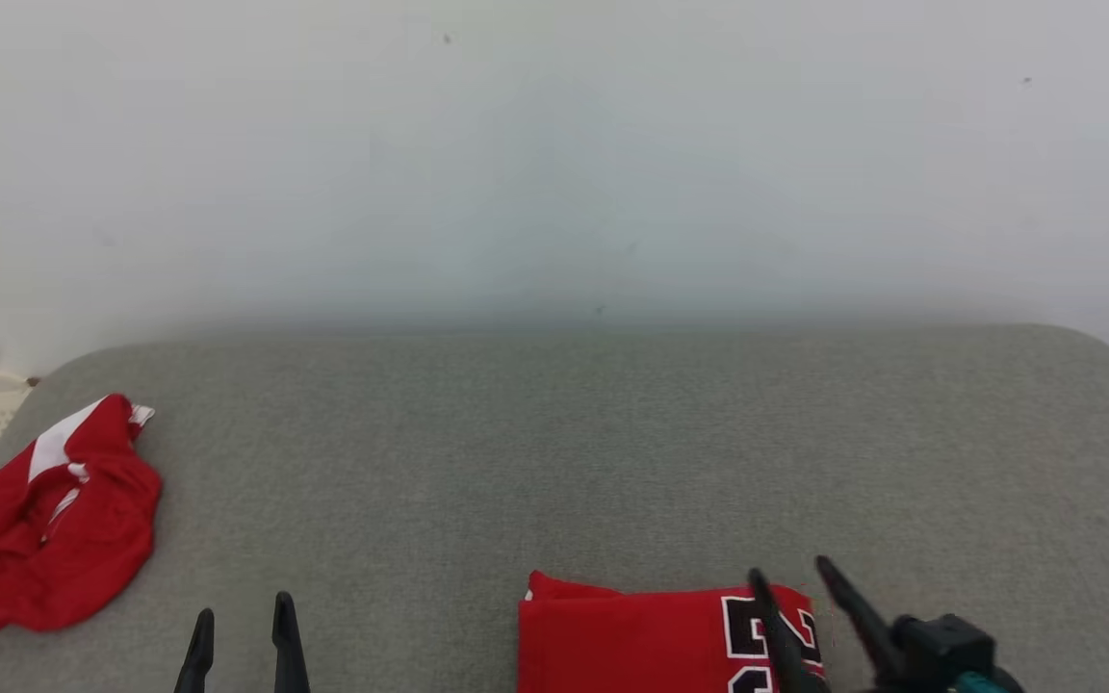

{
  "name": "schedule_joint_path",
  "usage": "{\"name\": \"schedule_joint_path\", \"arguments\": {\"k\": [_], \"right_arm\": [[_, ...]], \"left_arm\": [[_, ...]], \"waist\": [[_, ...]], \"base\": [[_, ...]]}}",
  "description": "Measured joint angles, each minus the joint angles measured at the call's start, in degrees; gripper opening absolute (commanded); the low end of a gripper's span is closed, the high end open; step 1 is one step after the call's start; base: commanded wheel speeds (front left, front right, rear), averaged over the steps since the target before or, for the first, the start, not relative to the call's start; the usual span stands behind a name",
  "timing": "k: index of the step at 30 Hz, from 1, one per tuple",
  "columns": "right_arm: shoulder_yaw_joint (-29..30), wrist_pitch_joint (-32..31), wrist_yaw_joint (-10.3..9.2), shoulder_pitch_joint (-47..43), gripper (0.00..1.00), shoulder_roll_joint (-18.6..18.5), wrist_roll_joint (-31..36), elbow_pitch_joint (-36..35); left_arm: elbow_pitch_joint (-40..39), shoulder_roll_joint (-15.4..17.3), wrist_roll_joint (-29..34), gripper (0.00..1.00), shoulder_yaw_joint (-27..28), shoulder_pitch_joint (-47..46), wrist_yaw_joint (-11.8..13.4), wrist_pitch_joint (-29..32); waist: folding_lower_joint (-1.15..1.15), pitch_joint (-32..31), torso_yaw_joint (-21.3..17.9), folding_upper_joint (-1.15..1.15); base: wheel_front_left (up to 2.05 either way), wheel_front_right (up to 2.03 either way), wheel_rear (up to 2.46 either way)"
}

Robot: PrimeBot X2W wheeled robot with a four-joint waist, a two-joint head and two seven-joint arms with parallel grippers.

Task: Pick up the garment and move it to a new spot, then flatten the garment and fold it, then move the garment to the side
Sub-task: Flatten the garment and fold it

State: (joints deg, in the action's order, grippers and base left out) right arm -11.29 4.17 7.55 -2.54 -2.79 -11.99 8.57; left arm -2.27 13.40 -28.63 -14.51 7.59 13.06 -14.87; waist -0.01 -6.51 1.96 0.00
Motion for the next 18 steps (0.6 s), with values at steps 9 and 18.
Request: {"name": "schedule_joint_path", "arguments": {"k": [9,18], "right_arm": [[9.8,-4.3,0.00,-4.6,1.00,0.0,2.6,-9.2],[15.9,-5.2,0.00,-4.7,1.00,0.0,1.8,-7.7]], "left_arm": [[5.0,0.9,-2.4,1.00,0.4,0.3,-2.5,2.1],[7.8,1.6,-5.2,1.00,2.5,0.6,-4.8,1.3]], "waist": [[0.00,-0.5,-3.3,0.00],[0.00,-1.1,-3.6,0.00]], "base": [[0.00,0.00,0.00],[0.00,0.00,0.00]]}}
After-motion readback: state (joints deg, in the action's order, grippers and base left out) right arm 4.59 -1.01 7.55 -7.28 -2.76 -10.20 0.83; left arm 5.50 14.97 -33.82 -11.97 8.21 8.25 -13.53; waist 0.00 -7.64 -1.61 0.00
